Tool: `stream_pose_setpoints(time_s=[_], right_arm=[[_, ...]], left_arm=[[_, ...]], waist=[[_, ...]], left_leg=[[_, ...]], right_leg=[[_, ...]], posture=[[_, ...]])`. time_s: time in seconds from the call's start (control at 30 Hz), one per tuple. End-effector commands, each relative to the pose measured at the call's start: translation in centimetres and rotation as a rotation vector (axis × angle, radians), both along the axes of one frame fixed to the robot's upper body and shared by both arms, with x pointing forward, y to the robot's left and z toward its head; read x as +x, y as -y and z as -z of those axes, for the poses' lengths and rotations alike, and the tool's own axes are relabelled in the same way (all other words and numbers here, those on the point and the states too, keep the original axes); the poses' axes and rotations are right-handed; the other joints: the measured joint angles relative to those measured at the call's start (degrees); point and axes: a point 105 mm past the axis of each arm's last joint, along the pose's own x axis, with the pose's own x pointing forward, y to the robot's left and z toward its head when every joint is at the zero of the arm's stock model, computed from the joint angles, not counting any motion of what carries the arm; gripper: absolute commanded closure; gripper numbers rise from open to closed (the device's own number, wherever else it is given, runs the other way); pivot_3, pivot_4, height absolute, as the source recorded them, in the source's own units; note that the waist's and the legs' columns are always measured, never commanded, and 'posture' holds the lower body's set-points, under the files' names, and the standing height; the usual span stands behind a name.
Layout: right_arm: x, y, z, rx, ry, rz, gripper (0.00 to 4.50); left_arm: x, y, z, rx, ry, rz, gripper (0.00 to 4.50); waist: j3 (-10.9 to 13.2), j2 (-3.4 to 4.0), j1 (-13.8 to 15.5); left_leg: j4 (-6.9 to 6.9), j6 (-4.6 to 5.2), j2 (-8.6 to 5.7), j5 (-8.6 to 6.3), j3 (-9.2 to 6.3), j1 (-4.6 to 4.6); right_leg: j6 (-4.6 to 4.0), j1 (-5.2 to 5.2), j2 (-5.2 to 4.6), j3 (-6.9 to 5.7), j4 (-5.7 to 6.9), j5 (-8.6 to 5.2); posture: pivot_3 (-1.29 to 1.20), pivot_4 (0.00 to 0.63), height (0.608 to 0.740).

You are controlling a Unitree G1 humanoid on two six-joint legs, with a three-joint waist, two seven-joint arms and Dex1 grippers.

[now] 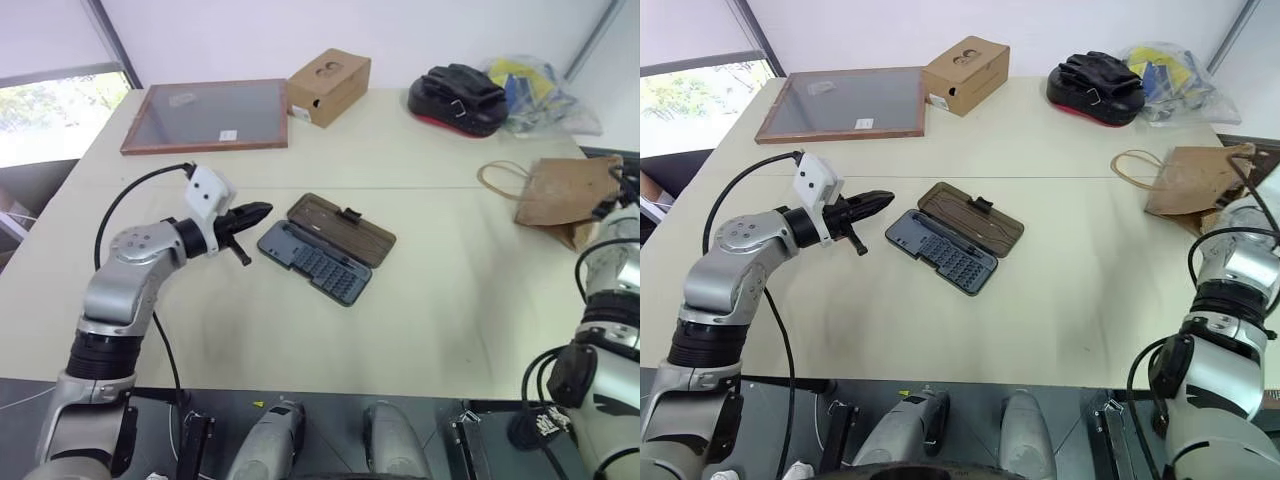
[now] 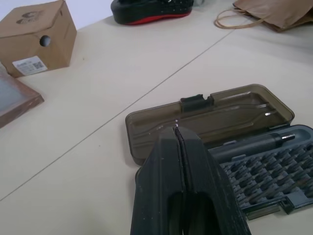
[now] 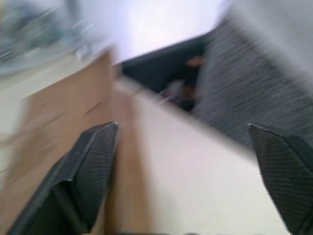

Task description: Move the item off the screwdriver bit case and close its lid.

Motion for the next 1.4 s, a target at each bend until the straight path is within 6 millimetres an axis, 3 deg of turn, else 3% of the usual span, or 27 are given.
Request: stream_pose_setpoints(time_s=[0.03, 0.1, 0.17, 0.3, 0.37, 0.5, 0.7, 0.8, 1.0, 1.4], right_arm=[[-2.0, -0.2, -8.7, -0.287, 0.184, 0.062, 0.06], [-1.8, -1.8, -11.5, -0.399, 0.238, 0.015, 0.06], [-0.2, -4.6, -13.6, -0.458, 0.286, -0.126, 0.06], [3.4, -10.7, -14.9, -0.462, 0.302, -0.473, 0.06], [5.4, -14.1, -13.8, -0.442, 0.219, -0.674, 0.06], [7.5, -19.5, -10.8, -0.374, 0.064, -1.020, 0.06], [7.1, -26.0, -5.1, -0.404, -0.254, -1.443, 0.06], [6.5, -27.8, -2.8, -0.421, -0.366, -1.560, 0.06], [5.3, -30.1, 0.0, -0.397, -0.470, -1.709, 0.06], [4.8, -32.9, 3.4, -0.282, -0.510, -1.784, 0.06]], left_arm=[[0.1, 0.0, -1.2, -0.014, 0.052, 0.002, 4.50], [0.1, -0.1, -1.2, -0.016, 0.049, 0.000, 4.50], [0.2, -0.3, -1.3, -0.018, 0.047, -0.003, 4.50], [0.6, -0.6, -1.3, -0.018, 0.045, -0.009, 4.50], [0.9, -0.8, -1.4, -0.019, 0.044, -0.010, 4.50], [1.3, -0.9, -1.6, -0.024, 0.039, -0.004, 4.50], [1.9, -1.1, -1.5, -0.013, 0.029, 0.010, 4.50], [2.1, -1.1, -1.5, -0.011, 0.028, 0.013, 4.50], [2.0, -1.1, -1.4, -0.003, 0.025, 0.019, 4.50], [1.8, -1.0, -1.0, 0.001, 0.016, 0.017, 4.50]], waist=[[0.01, 0.08, -0.14], [0.02, 0.20, -0.42], [0.02, 0.20, -1.15], [0.03, 0.17, -2.02], [0.02, 0.17, -2.01], [0.04, 0.16, -1.47], [0.05, 0.14, -1.09], [0.06, 0.13, -1.17], [0.06, 0.12, -1.37], [0.06, 0.12, -1.34]], left_leg=[[0.00, 0.00, 0.00, 0.00, 0.02, 0.00], [0.00, 0.01, 0.01, -0.01, 0.07, 0.00], [-0.01, 0.01, 0.08, -0.01, 0.09, 0.03], [-0.01, 0.03, 0.31, -0.02, 0.16, 0.10], [0.00, 0.03, 0.34, -0.02, 0.14, 0.11], [0.00, 0.03, 0.29, -0.02, 0.13, 0.09], [-0.01, 0.02, 0.23, -0.02, 0.07, 0.04], [-0.01, 0.02, 0.23, -0.02, 0.05, 0.04], [-0.01, 0.02, 0.24, -0.02, 0.05, 0.04], [0.00, 0.02, 0.25, -0.02, 0.03, 0.04]], right_leg=[[0.00, -0.02, 0.00, 0.02, 0.01, 0.00], [0.01, -0.04, 0.01, 0.05, 0.01, 0.00], [0.01, -0.03, 0.09, 0.06, 0.02, 0.00], [-0.11, 0.00, 0.25, 0.05, 0.01, 0.08], [-0.13, 0.01, 0.27, 0.04, 0.01, 0.09], [-0.11, 0.00, 0.24, 0.05, 0.00, 0.11], [-0.06, -0.01, 0.20, 0.02, -0.07, 0.14], [-0.05, -0.01, 0.21, 0.01, -0.06, 0.15], [-0.04, -0.04, 0.21, 0.02, -0.05, 0.15], [-0.05, -0.05, 0.21, 0.02, -0.03, 0.16]], posture=[[0.00, 0.150, 0.740], [0.00, 0.150, 0.740], [0.00, 0.150, 0.740], [0.00, 0.150, 0.740], [0.00, 0.150, 0.740], [0.00, 0.150, 0.740], [0.00, 0.150, 0.740], [0.00, 0.150, 0.740], [0.00, 0.150, 0.740], [0.00, 0.150, 0.740]])
